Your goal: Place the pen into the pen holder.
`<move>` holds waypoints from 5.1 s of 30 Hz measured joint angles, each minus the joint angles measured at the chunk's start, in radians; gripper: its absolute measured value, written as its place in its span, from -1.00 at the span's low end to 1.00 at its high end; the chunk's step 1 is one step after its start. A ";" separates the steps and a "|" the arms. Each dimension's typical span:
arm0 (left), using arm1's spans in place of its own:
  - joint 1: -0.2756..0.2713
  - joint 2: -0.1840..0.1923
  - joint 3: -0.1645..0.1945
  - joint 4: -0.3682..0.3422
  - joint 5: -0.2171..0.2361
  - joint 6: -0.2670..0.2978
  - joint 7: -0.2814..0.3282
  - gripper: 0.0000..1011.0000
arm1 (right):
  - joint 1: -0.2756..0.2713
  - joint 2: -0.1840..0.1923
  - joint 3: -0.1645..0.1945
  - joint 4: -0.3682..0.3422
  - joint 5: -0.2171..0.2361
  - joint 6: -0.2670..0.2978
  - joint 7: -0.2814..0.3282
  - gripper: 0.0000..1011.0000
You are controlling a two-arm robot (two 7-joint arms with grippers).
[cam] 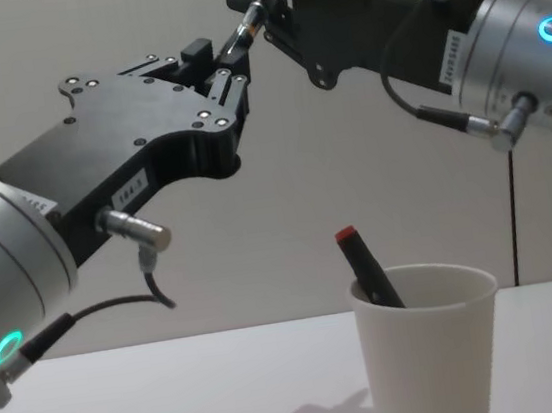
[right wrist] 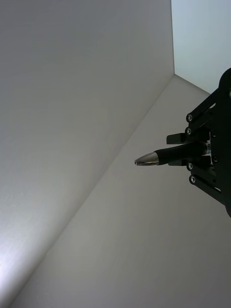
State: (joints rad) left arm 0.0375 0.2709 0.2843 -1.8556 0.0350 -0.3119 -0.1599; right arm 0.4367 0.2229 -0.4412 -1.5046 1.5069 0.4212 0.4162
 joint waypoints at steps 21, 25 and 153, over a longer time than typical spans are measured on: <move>0.000 0.000 0.000 0.001 0.000 0.003 0.000 -0.06 | 0.000 0.000 -0.001 0.000 0.000 0.003 0.002 -0.74; 0.000 0.000 0.000 0.001 0.000 0.003 0.000 0.21 | 0.000 0.000 -0.001 0.000 0.000 0.003 0.002 -0.74; 0.000 0.000 0.000 0.000 0.000 0.001 0.000 0.98 | -0.050 0.233 0.041 -0.071 -0.539 -0.123 0.081 -0.74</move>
State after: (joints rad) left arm 0.0374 0.2708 0.2843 -1.8553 0.0350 -0.3108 -0.1599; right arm 0.3866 0.4563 -0.3997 -1.5755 0.9677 0.2978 0.4968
